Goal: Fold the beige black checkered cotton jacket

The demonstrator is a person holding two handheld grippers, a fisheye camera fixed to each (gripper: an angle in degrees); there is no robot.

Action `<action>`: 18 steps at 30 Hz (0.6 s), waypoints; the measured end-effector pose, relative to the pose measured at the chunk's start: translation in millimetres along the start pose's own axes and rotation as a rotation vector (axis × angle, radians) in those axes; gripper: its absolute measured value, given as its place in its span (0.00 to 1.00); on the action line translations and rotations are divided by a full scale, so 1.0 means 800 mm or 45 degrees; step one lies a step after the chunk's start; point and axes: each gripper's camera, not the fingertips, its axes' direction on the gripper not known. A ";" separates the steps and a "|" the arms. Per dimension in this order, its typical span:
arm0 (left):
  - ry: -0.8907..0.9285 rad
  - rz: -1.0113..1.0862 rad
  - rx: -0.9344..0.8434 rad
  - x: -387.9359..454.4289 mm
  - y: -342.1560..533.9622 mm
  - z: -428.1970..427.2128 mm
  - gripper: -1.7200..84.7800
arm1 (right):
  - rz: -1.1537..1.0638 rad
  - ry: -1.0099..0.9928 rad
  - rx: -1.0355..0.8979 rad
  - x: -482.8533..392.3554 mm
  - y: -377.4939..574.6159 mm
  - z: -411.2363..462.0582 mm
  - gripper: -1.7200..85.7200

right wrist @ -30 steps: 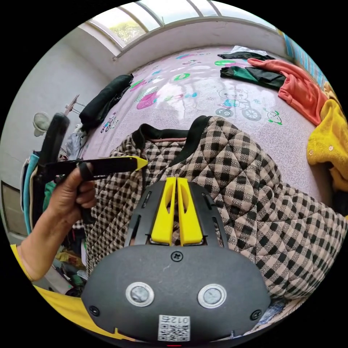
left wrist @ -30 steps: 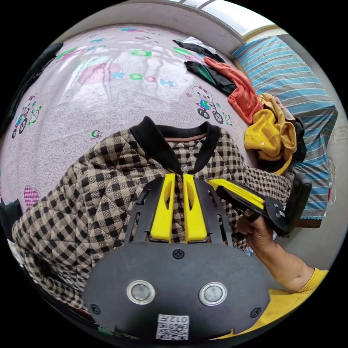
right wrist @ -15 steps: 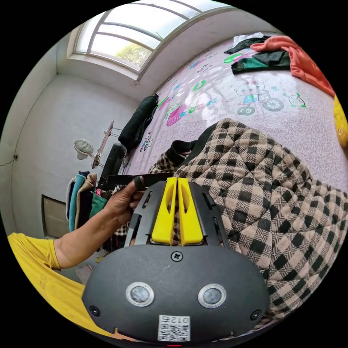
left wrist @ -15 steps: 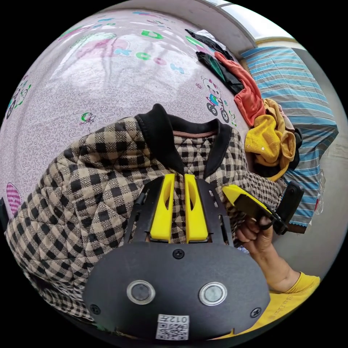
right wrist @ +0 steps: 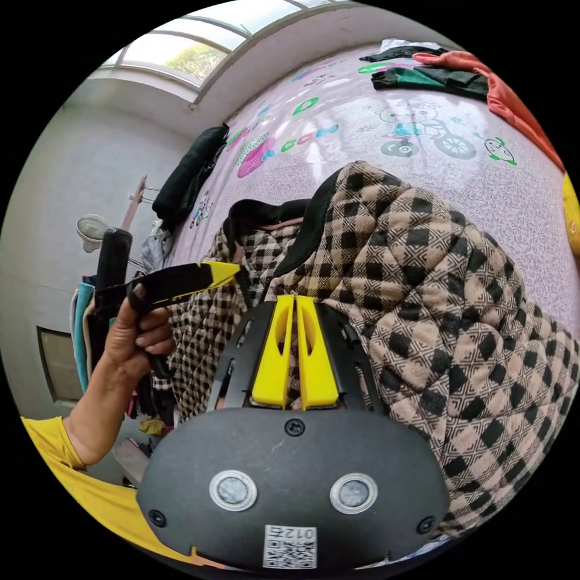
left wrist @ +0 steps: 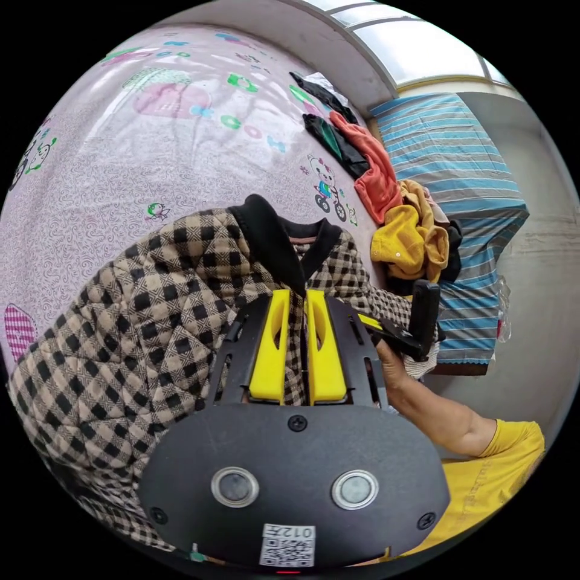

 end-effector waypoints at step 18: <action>-0.099 -0.189 -0.003 -0.026 0.061 0.045 0.03 | 0.020 -0.345 0.110 -0.006 -0.007 -0.072 0.02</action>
